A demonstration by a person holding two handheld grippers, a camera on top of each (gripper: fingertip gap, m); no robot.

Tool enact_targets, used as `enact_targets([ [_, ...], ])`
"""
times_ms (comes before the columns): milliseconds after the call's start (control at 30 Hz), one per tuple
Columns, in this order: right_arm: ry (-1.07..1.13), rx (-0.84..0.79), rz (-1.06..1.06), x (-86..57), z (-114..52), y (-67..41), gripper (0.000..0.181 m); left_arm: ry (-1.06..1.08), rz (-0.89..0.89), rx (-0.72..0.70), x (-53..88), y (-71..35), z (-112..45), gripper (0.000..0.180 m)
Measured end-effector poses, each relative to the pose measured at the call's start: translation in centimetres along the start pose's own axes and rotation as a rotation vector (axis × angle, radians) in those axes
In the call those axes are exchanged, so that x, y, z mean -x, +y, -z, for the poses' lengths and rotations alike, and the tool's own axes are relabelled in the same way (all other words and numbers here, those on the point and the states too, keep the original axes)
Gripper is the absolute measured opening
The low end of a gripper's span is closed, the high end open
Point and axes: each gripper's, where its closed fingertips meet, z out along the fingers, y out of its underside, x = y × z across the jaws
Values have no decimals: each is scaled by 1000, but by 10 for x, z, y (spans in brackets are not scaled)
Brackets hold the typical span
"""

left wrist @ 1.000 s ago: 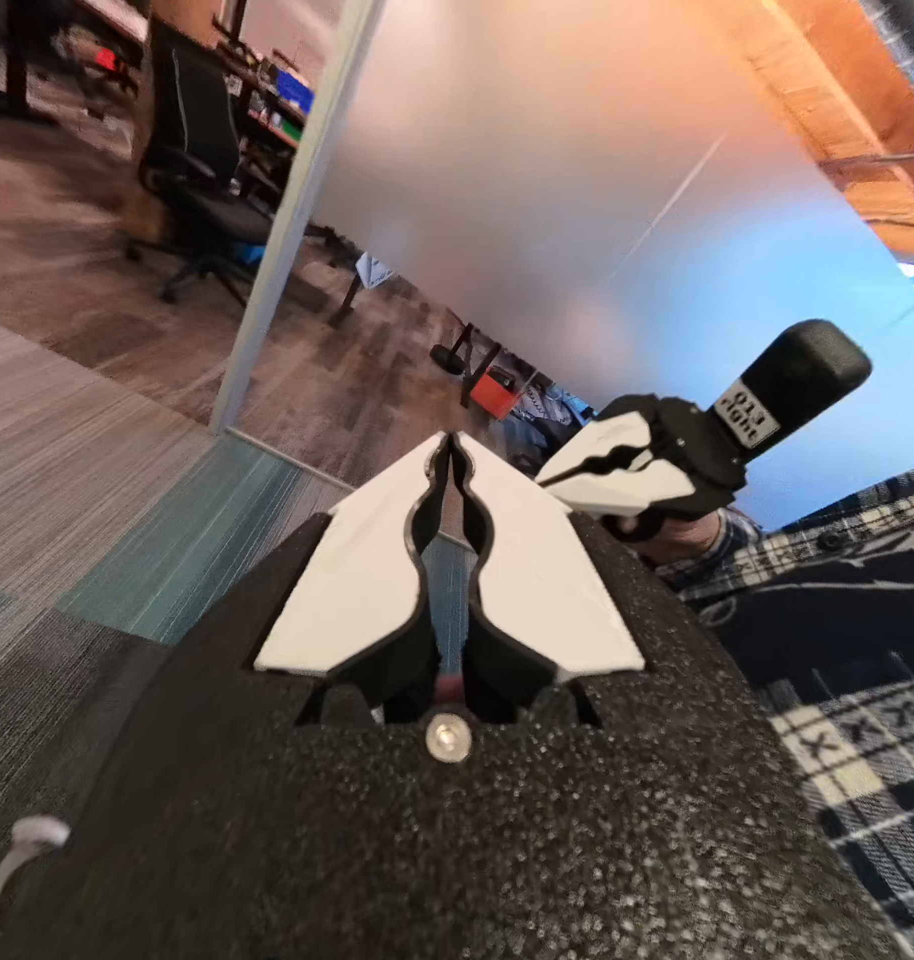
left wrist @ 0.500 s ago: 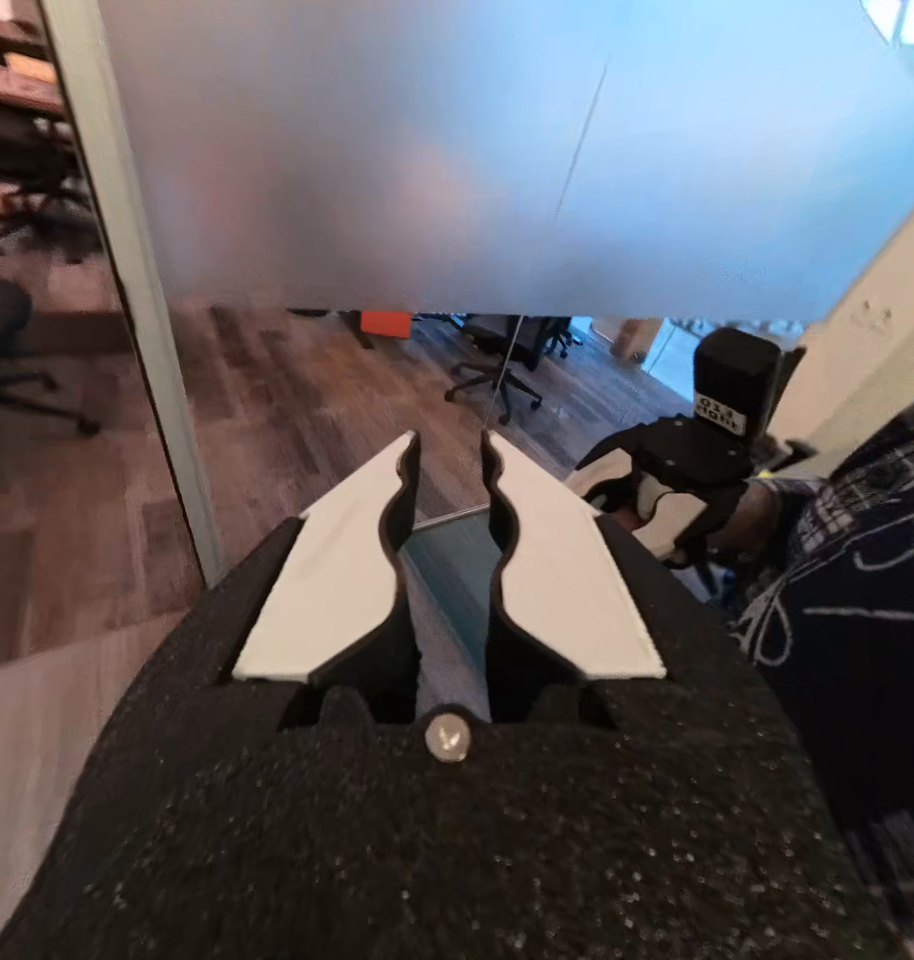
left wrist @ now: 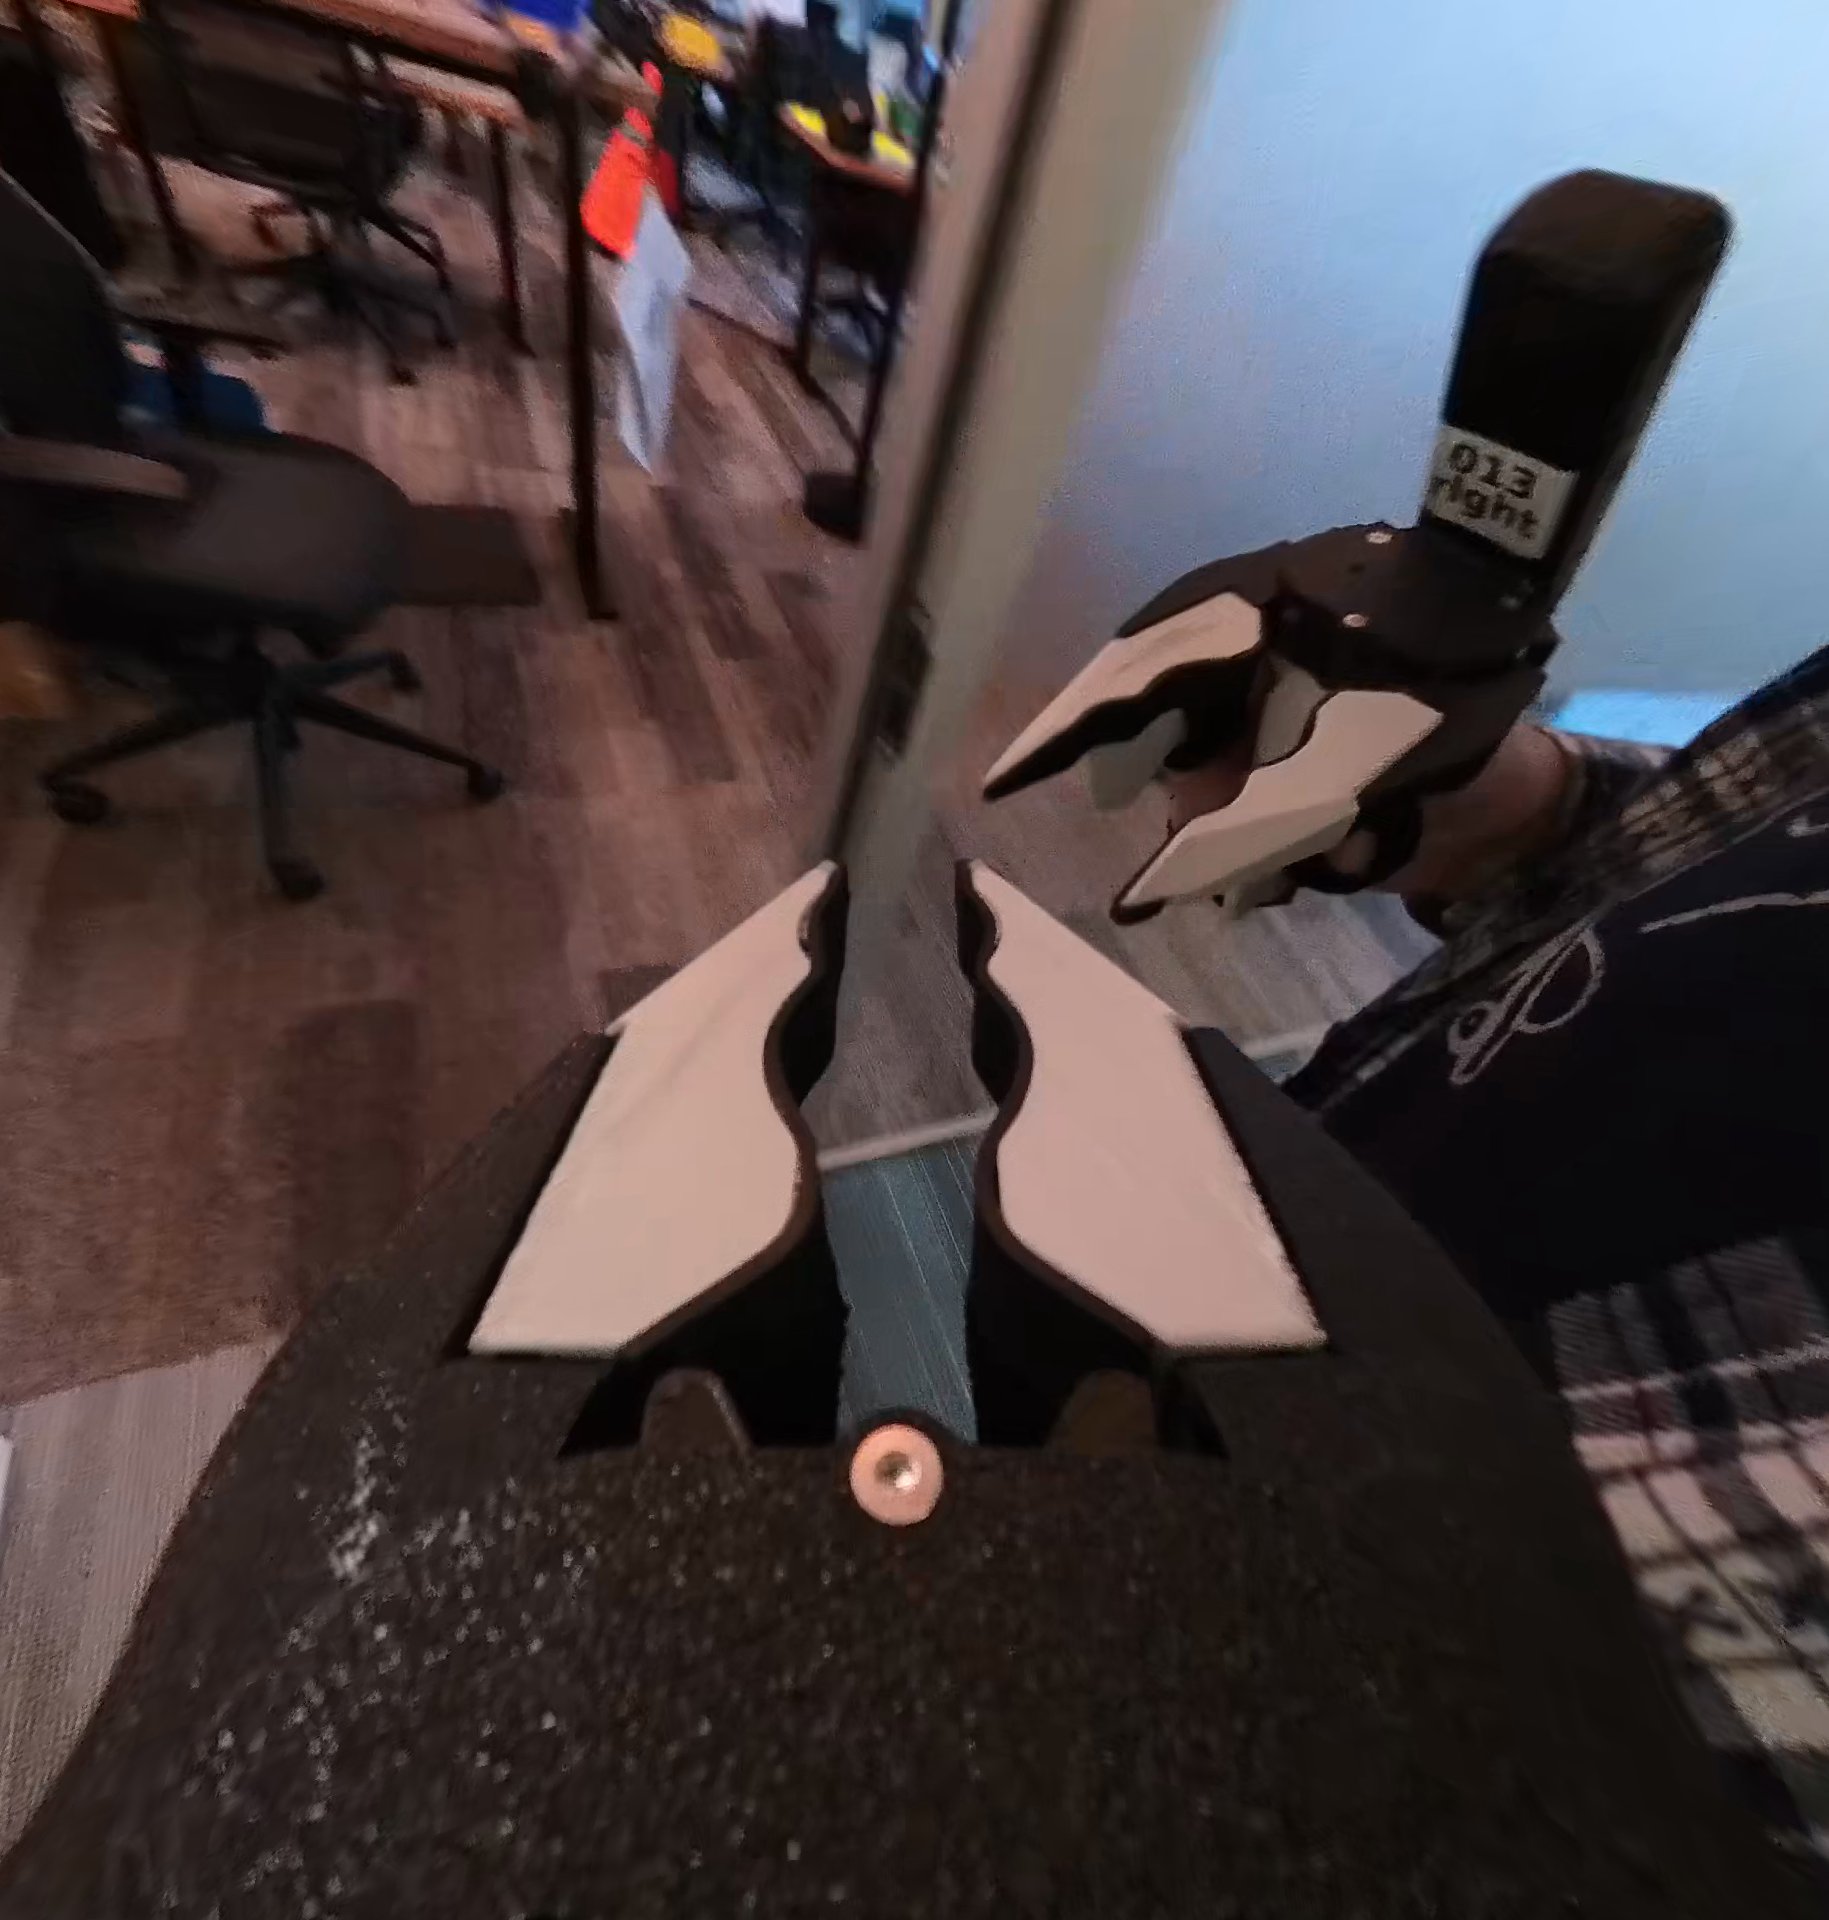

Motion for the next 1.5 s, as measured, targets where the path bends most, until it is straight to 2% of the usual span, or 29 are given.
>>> enact_targets([
  [100,118,-75,93,-109,-9,-54,50,-12,52,-85,84,-47,-41,18],
  [133,139,-99,79,-142,-11,-63,55,-7,53,-79,111,-55,-62,18],
  [200,202,-126,32,-213,-16,-62,53,21,34,-48,167,-66,-109,18],
  [300,335,-87,-80,-321,-26,-32,54,137,12,-6,246,-92,-198,18],
  [367,401,-61,-206,-387,-30,-8,54,233,-64,22,293,-118,-266,18],
  [433,443,-68,-359,-444,-27,2,47,350,-104,42,328,-160,-338,15],
  [533,573,-133,-454,-519,0,-12,48,568,-199,50,345,-235,-437,15],
  [667,839,-151,-508,-620,64,-9,48,742,-371,82,350,-304,-556,18],
  [767,987,-212,-575,-696,117,12,48,805,-379,76,360,-327,-645,21],
  [900,1115,-246,-590,-809,200,53,49,767,-305,106,391,-328,-764,24],
  [1033,1090,-211,-548,-950,278,59,47,653,-282,172,431,-355,-875,26],
  [1167,924,-138,-345,-1094,315,10,41,493,-329,129,490,-426,-972,27],
  [1233,845,-74,-247,-1156,318,-17,40,424,-259,98,521,-456,-1013,28],
  [1333,797,-4,-84,-1236,317,-53,34,360,-215,111,561,-474,-1079,30],
  [1500,767,31,16,-1344,321,-53,28,375,-243,135,599,-500,-1218,38],
])
